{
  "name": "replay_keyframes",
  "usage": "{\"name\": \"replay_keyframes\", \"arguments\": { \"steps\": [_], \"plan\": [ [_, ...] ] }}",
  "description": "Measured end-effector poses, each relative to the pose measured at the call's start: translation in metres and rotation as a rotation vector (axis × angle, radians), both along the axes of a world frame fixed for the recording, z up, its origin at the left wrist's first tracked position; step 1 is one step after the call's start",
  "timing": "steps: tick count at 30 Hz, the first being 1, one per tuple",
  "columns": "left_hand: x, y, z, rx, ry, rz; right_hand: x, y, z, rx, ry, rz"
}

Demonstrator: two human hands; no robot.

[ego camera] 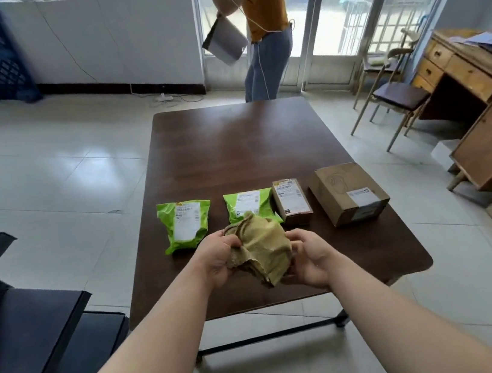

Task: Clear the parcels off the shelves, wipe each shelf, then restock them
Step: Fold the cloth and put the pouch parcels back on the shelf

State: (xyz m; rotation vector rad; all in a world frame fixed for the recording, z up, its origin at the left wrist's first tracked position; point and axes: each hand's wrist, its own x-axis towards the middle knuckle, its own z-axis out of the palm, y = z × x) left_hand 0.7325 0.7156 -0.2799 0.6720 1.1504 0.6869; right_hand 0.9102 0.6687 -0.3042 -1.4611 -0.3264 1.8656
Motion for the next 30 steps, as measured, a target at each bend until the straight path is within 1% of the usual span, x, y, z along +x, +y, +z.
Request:
{"name": "replay_keyframes", "arguments": {
  "steps": [3,5,7,10,12,15,17,21,25,28,30],
  "plan": [
    [-0.009,0.022,-0.009,0.035,0.101,-0.067,0.003,0.022,-0.002,-0.005,0.015,-0.126],
    [-0.015,0.035,-0.019,0.047,0.180,-0.122,0.005,0.034,-0.005,-0.003,-0.050,-0.152],
    [-0.020,0.050,-0.033,0.089,0.291,-0.201,0.006,0.048,-0.014,0.013,-0.153,-0.195],
    [-0.023,0.064,-0.051,0.156,0.434,-0.279,0.013,0.060,-0.028,0.055,-0.374,-0.260],
    [-0.021,0.070,-0.066,0.184,0.447,-0.288,0.018,0.065,-0.039,0.071,-0.500,-0.208],
    [-0.013,0.073,-0.084,0.233,0.447,-0.377,0.023,0.067,-0.054,0.118,-0.545,-0.100],
    [-0.006,0.077,-0.095,0.298,0.539,-0.418,0.027,0.071,-0.061,0.132,-0.643,-0.002],
    [0.007,0.085,-0.104,0.424,0.821,-0.392,0.038,0.081,-0.066,0.106,-0.793,0.111],
    [0.020,0.093,-0.109,0.491,0.939,-0.312,0.053,0.095,-0.068,0.118,-0.969,0.174],
    [0.029,0.092,-0.113,0.560,1.030,-0.261,0.066,0.101,-0.070,0.199,-1.187,0.321],
    [0.033,0.087,-0.119,0.574,1.073,-0.262,0.072,0.099,-0.078,0.240,-1.279,0.453]
  ]
}}
